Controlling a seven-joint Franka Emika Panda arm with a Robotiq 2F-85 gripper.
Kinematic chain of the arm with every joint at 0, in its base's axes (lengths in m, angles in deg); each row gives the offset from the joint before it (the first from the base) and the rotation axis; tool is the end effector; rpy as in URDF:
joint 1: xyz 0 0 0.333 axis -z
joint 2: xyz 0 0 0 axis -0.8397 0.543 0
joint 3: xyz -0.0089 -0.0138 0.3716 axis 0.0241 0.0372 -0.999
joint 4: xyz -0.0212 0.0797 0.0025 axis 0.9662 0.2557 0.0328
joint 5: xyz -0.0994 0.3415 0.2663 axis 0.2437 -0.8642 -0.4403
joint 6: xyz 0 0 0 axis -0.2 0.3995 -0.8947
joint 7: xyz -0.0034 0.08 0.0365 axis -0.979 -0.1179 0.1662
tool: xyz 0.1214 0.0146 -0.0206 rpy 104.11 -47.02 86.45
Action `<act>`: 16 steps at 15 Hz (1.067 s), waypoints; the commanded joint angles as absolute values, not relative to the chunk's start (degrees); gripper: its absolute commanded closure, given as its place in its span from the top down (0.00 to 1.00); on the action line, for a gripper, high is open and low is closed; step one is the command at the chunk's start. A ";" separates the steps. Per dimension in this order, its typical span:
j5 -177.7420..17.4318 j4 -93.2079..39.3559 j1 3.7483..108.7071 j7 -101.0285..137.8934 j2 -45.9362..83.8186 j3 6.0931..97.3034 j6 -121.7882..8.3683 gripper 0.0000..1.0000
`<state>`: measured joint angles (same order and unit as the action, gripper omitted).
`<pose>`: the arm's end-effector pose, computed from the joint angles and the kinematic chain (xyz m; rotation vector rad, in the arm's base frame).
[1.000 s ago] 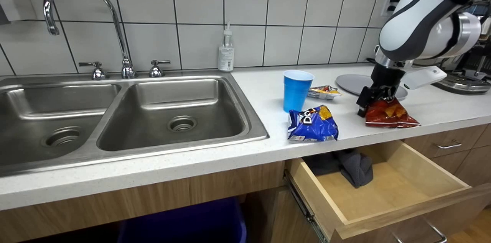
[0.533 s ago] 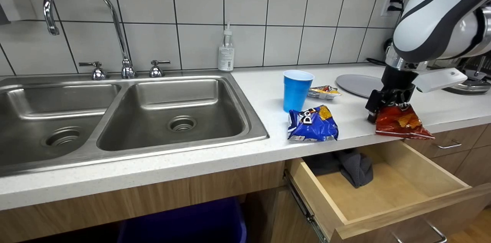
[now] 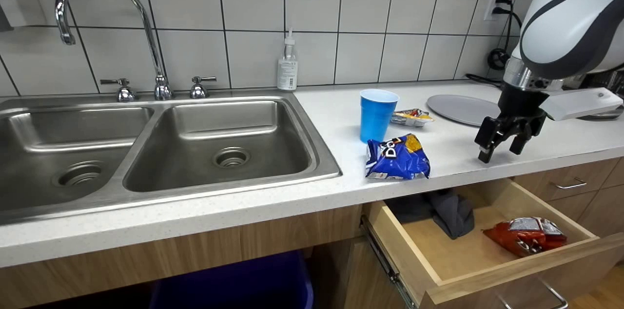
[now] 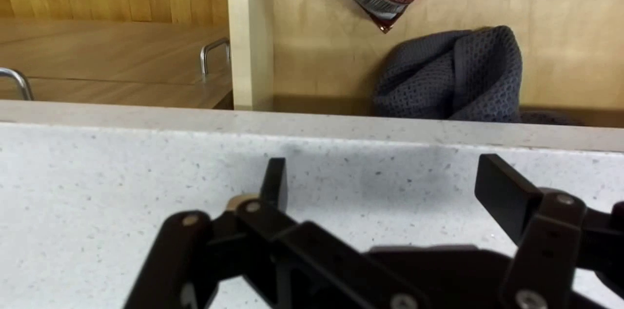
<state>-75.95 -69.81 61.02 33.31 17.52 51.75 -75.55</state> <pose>0.5530 -0.0749 0.2135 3.0478 0.2352 0.0620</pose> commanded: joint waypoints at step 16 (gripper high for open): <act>-78.85 -73.41 61.26 36.14 9.87 50.05 -72.50 1.00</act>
